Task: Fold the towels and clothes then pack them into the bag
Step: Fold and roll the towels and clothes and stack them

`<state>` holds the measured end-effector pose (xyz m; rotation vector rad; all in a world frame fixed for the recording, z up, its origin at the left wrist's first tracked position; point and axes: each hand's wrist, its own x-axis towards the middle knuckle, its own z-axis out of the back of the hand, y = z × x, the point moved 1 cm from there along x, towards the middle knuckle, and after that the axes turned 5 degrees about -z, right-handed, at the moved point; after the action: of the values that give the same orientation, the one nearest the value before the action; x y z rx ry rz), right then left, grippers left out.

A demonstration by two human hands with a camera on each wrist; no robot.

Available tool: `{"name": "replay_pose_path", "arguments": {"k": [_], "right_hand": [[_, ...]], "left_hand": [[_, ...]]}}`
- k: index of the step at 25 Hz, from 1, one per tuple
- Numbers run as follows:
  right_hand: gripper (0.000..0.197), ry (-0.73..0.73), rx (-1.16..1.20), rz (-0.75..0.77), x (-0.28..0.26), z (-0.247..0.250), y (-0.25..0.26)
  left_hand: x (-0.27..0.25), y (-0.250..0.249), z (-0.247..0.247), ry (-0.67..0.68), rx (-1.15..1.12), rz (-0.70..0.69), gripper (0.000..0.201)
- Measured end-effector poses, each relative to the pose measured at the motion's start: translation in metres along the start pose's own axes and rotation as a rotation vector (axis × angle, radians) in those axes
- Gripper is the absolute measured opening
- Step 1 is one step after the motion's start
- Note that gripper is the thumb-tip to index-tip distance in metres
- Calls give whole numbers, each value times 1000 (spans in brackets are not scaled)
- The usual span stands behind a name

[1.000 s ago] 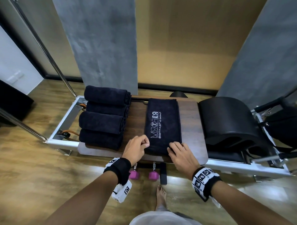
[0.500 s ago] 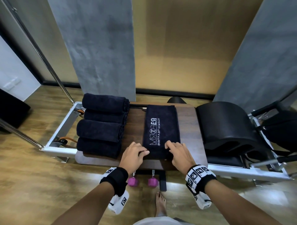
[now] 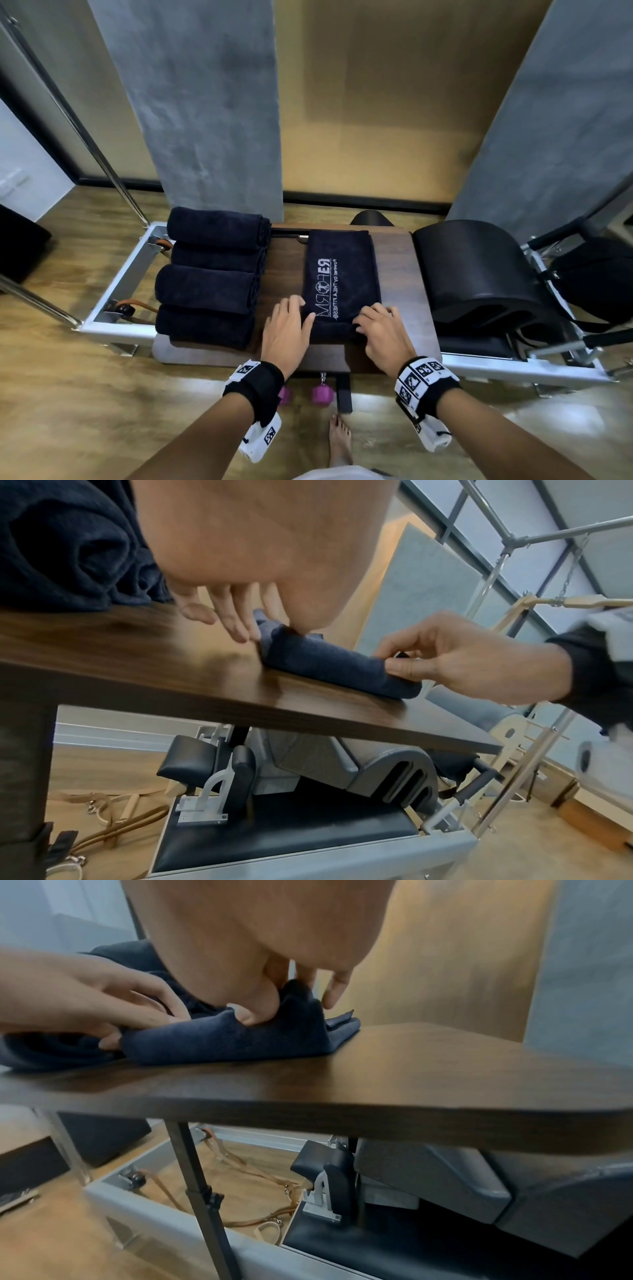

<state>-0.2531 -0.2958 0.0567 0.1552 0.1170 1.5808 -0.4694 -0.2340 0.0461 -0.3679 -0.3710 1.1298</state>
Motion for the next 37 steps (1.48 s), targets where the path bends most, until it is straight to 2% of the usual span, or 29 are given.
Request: {"name": "replay_pose_path", "arguments": {"k": [2,3,6,9,11,14,15,17,19,20,24,26,28,30,33,34,36,37], "right_hand": [[30,37,13,-39,9,-1,0],[32,55,7,-50,12,-2,0],[36,64,83,-87,17,-1,-2],[30,41,220,-136,14,-5,-9],[6,12,216,-175,10,-7,-17],[30,-64,126,-248,4,-6,-29],[33,-129,129,-220,3,-4,-30],[43,-193,119,-59,2,0,-23],[48,-128,46,92,4,0,-11],[46,-68,17,115,5,0,-5],[34,27,54,83,18,2,-1],[34,62,96,79,26,3,-3],[37,107,151,49,32,4,-7],[44,139,227,5,37,6,-10],[52,120,336,-30,40,7,-14],[49,86,338,-23,40,6,-14],[25,-23,305,14,39,7,-14],[23,-37,294,29,38,8,-16]], "left_hand": [[-3,0,2,-79,-24,-157,17],[-3,0,2,-62,-22,-240,21],[-5,-1,-3,114,44,-349,36],[-1,-1,-8,141,19,-276,24],[8,-5,-9,147,5,-221,20],[22,-8,-11,164,21,-163,21],[26,-9,-12,167,34,-144,22],[31,-10,-15,179,87,-114,24],[37,-11,-16,197,116,-94,24],[39,-11,-14,202,117,-90,24],[37,-10,-8,185,104,-165,14],[30,-9,-5,129,73,-208,26],[26,-7,-4,146,70,-248,43],[27,-7,-5,190,102,-285,44],[37,-9,-8,184,93,-268,30],[41,-9,-10,178,88,-247,25],[51,-10,-14,179,93,-196,18],[56,-10,-16,181,97,-168,19]]}}
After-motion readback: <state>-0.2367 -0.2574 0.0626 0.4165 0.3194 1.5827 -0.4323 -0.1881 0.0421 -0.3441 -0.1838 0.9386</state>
